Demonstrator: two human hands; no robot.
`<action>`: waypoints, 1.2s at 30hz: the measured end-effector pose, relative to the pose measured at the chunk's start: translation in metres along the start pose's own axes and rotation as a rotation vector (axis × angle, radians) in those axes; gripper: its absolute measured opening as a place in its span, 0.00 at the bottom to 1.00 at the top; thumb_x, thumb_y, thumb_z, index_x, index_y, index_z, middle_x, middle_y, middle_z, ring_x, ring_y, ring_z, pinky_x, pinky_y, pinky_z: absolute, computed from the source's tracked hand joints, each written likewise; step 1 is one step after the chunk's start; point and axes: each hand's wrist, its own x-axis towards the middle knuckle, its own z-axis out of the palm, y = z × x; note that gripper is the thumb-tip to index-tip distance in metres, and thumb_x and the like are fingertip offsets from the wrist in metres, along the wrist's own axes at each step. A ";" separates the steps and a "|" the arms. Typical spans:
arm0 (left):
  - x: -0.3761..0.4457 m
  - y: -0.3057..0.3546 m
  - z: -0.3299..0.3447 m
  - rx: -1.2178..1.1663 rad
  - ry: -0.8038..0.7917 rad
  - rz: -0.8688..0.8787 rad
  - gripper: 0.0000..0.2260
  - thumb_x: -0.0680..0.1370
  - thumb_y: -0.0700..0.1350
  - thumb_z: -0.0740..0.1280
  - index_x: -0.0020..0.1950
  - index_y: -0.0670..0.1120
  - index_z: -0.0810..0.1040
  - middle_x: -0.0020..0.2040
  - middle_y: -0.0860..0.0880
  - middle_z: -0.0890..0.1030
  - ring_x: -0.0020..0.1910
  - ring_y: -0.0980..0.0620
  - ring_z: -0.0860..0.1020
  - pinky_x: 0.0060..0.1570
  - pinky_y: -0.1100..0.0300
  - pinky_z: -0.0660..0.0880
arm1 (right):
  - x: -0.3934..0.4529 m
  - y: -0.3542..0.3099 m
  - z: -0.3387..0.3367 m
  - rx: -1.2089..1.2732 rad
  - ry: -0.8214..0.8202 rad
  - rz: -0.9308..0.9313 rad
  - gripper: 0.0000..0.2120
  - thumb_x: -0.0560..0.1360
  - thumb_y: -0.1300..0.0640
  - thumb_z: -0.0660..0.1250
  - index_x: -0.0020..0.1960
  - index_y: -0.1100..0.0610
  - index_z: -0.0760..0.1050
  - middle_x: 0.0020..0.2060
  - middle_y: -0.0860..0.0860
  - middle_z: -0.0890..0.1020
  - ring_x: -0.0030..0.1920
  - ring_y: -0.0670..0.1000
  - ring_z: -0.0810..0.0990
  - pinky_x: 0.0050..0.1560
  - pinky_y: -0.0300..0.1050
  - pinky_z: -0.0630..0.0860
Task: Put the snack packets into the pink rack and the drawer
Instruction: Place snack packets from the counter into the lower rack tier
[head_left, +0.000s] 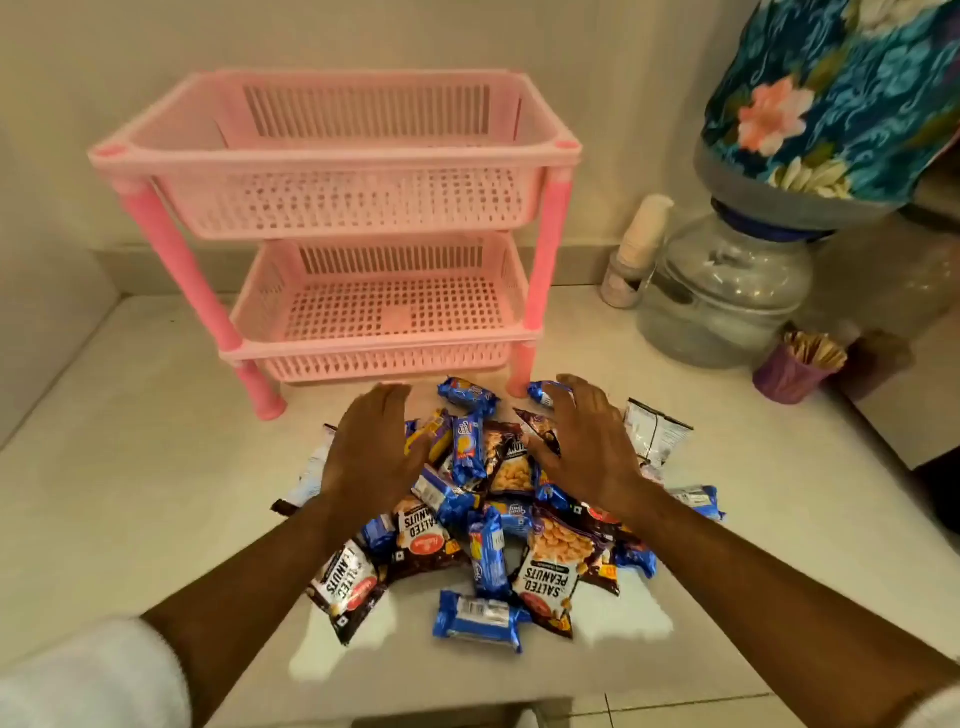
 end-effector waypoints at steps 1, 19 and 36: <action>-0.001 0.005 0.007 -0.027 -0.017 -0.008 0.28 0.78 0.56 0.63 0.72 0.42 0.68 0.65 0.43 0.74 0.64 0.42 0.73 0.63 0.49 0.71 | -0.003 0.003 0.002 -0.003 -0.042 0.001 0.30 0.74 0.37 0.62 0.71 0.51 0.65 0.67 0.54 0.72 0.66 0.57 0.72 0.63 0.53 0.72; 0.024 0.076 0.049 -0.058 -0.260 -0.407 0.23 0.76 0.61 0.63 0.60 0.45 0.72 0.53 0.45 0.80 0.54 0.42 0.78 0.51 0.47 0.78 | 0.001 0.015 0.011 0.056 -0.216 0.157 0.21 0.76 0.46 0.64 0.67 0.53 0.71 0.46 0.49 0.84 0.51 0.54 0.83 0.66 0.58 0.68; 0.024 0.098 -0.018 -1.559 -0.085 -0.748 0.18 0.80 0.46 0.60 0.66 0.37 0.72 0.61 0.35 0.79 0.59 0.38 0.80 0.57 0.44 0.79 | 0.014 -0.057 -0.020 0.901 -0.013 0.154 0.19 0.77 0.43 0.67 0.66 0.44 0.68 0.58 0.43 0.79 0.57 0.45 0.80 0.56 0.49 0.78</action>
